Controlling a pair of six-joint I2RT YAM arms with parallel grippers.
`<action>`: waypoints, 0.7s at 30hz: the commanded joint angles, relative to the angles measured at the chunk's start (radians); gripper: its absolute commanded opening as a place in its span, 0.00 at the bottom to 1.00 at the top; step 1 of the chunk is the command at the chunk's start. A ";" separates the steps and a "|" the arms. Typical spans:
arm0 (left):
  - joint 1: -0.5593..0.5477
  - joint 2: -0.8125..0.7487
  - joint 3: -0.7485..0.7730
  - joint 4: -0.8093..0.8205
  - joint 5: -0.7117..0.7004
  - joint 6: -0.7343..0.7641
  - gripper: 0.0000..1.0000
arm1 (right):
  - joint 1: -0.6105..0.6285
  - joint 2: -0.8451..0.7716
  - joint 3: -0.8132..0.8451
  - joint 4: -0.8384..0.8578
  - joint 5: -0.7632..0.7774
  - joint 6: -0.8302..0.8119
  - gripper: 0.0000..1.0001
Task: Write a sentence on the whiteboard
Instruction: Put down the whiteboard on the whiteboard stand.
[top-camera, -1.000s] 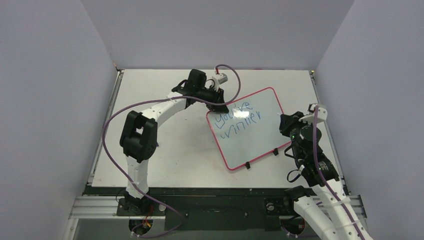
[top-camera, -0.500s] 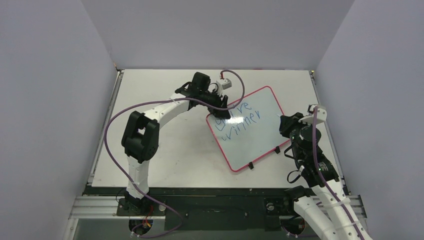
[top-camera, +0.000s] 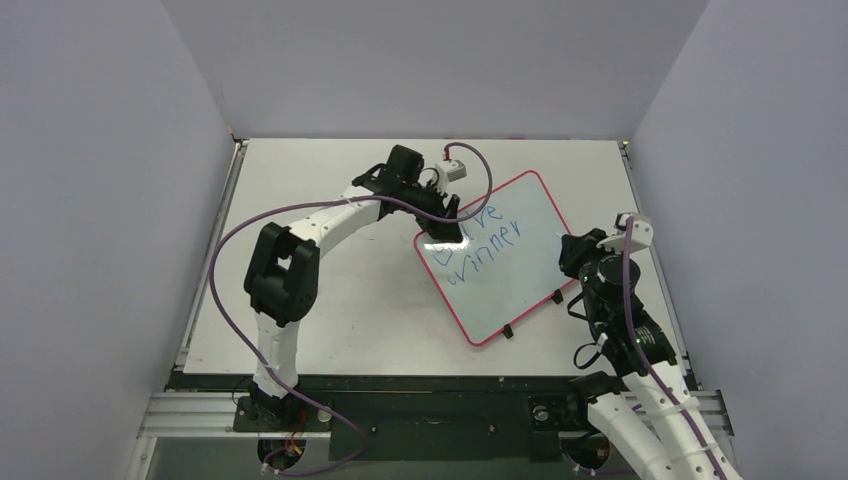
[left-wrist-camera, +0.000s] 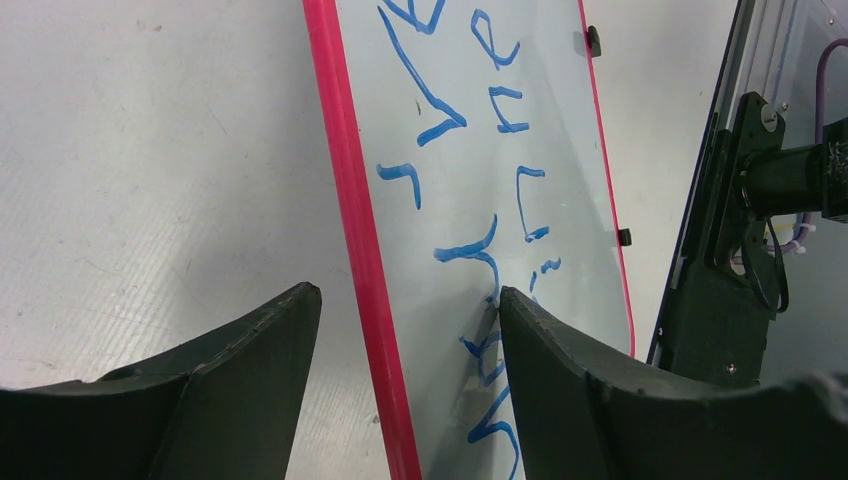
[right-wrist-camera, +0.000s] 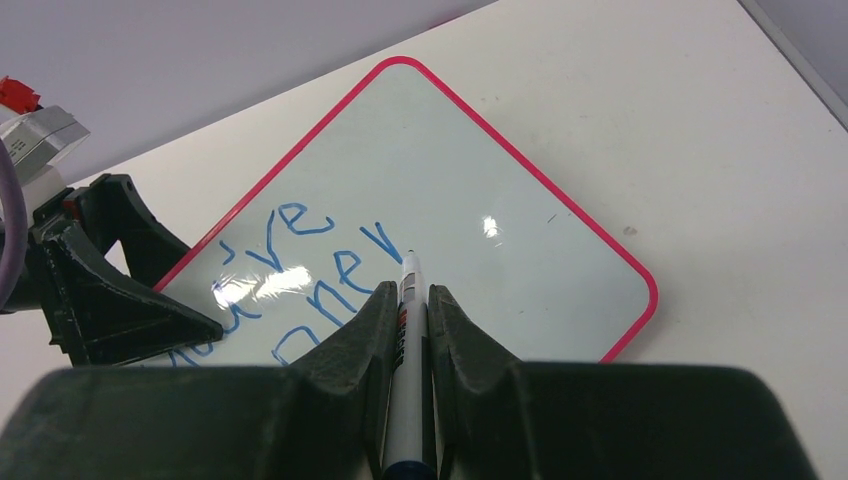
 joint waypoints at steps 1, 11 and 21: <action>-0.012 0.004 0.058 -0.047 -0.012 0.029 0.63 | -0.007 -0.025 -0.008 0.013 0.030 0.017 0.00; -0.012 0.028 0.121 -0.079 -0.013 0.020 0.64 | -0.006 -0.064 -0.015 -0.012 0.032 0.012 0.00; -0.006 0.036 0.183 -0.119 -0.051 0.012 0.64 | -0.005 -0.072 -0.008 -0.017 0.027 0.008 0.00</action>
